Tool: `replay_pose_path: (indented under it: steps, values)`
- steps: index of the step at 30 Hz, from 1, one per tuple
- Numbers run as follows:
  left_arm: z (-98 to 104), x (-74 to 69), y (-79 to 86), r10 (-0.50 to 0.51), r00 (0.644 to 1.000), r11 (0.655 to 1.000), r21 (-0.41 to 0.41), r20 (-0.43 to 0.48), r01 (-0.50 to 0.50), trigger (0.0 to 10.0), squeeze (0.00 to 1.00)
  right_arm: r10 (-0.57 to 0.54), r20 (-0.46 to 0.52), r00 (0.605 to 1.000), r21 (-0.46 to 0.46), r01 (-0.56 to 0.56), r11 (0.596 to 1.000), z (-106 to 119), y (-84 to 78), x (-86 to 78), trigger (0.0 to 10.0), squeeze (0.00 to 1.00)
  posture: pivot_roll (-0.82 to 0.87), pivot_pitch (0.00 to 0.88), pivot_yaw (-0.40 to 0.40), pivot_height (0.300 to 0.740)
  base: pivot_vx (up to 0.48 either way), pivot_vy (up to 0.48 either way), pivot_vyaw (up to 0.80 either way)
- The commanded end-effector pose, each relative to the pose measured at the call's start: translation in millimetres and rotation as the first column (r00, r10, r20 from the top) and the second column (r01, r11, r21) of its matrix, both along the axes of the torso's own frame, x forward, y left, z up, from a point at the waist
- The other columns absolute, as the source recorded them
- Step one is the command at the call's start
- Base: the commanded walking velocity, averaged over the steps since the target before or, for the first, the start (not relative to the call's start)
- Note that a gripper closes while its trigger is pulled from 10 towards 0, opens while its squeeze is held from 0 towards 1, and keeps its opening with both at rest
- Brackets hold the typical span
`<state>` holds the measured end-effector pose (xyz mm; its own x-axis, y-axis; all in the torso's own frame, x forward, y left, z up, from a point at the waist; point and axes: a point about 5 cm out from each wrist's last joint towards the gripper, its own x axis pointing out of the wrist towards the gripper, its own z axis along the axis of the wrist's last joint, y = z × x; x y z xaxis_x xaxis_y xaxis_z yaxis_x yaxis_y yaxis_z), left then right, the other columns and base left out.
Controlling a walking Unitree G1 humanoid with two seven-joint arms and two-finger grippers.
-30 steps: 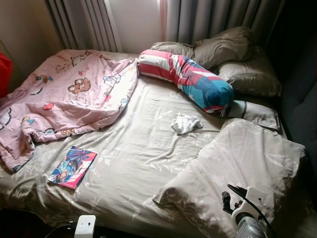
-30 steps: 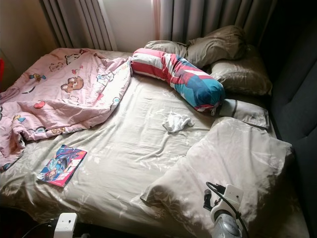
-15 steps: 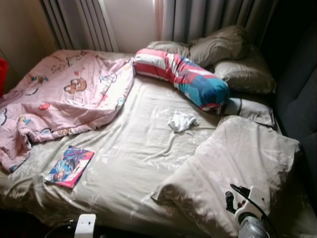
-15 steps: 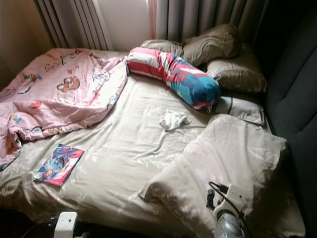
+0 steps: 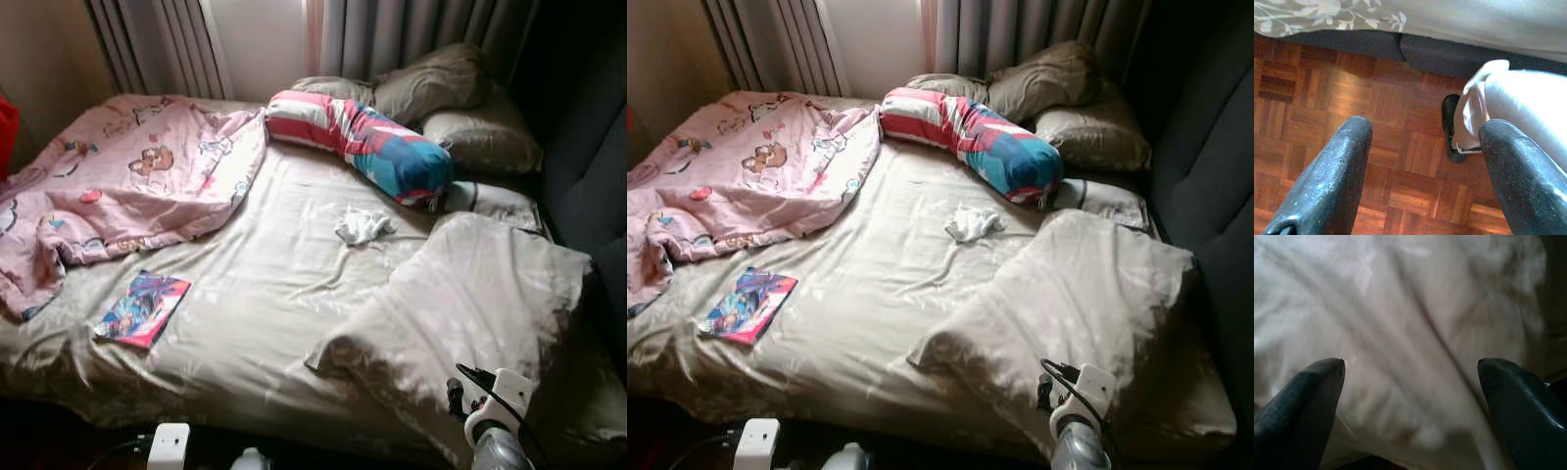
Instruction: Clean up the room
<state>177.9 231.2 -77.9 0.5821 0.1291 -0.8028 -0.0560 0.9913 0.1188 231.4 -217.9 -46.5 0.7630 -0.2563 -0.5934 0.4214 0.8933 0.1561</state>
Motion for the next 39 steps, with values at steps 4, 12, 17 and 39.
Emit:
replay_pose_path:
  steps: [4,12,17,39]
  values:
    - [-1,-3.7,2.0,-0.009,1.0,1.0,0.013,-0.015,0.009,10.0,0.0,-0.022,0.01,1.0,0.014,0.022,1.0,1,0.2,2.3,10.0,0.0,0.05,0.018,-0.007,0.643,0.0,0.0,0.0]
    - [-1,-2.6,2.3,-0.013,1.0,1.0,0.019,-0.011,0.013,10.0,0.0,-0.03,0.133,0.991,-0.017,0.032,0.999,17,-6.3,16.7,10.0,0.0,0.05,0.023,-0.005,0.643,0.215,0.0,0.0]
    - [0,-2.1,2.2,-0.015,1.0,1.0,0.021,-0.008,0.015,10.0,0.0,-0.028,0.263,0.964,-0.026,0.036,0.999,38,-9.7,36.6,10.0,0.0,0.04,0.025,-0.004,0.643,0.26,0.0,0.0]
    - [-1,-2.7,0.4,-0.014,1.0,1.0,0.016,-0.012,0.014,10.0,0.0,-0.144,0.2,0.969,-0.055,0.158,0.986,37,-20.6,34.1,10.0,0.0,0.05,0.032,-0.011,0.643,0.203,0.0,0.0]
